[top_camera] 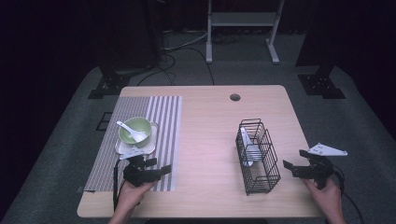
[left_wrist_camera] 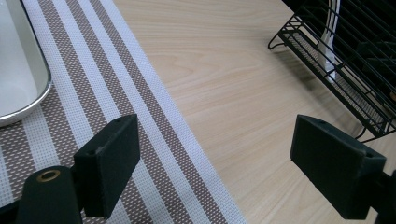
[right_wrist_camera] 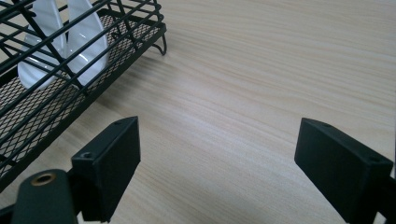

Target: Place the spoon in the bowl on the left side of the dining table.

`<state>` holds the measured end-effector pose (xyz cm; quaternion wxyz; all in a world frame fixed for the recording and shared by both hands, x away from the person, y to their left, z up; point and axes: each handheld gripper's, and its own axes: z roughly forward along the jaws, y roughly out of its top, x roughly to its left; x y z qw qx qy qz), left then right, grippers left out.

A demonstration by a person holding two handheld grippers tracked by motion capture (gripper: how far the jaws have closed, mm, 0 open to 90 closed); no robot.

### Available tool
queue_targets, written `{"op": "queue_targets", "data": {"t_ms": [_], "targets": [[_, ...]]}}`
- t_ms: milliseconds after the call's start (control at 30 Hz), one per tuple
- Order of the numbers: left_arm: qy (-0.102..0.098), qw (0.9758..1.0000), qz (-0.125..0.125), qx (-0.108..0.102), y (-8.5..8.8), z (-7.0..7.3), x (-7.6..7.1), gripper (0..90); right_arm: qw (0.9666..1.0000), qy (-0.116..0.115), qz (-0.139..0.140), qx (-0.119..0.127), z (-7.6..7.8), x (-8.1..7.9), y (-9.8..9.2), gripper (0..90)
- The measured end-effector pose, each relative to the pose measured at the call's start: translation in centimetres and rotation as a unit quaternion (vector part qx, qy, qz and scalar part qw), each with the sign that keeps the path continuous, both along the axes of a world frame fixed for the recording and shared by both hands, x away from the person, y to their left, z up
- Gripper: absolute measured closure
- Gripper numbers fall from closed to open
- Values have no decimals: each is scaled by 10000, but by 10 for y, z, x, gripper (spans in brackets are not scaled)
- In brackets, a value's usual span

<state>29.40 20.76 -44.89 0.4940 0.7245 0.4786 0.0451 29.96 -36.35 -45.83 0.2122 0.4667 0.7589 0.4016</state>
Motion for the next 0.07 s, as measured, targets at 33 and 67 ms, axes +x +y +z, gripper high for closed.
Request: {"op": "queue_targets", "data": {"t_ms": [33, 67], "targets": [[-6, 10000, -3, -5, -1, 0, 0, 150, 10000, 2, -9, -2, 0, 0, 0, 133], [-9, 10000, -21, -7, -1, 0, 0, 149, 10000, -5, -14, 10, 0, 0, -2, 133]]}}
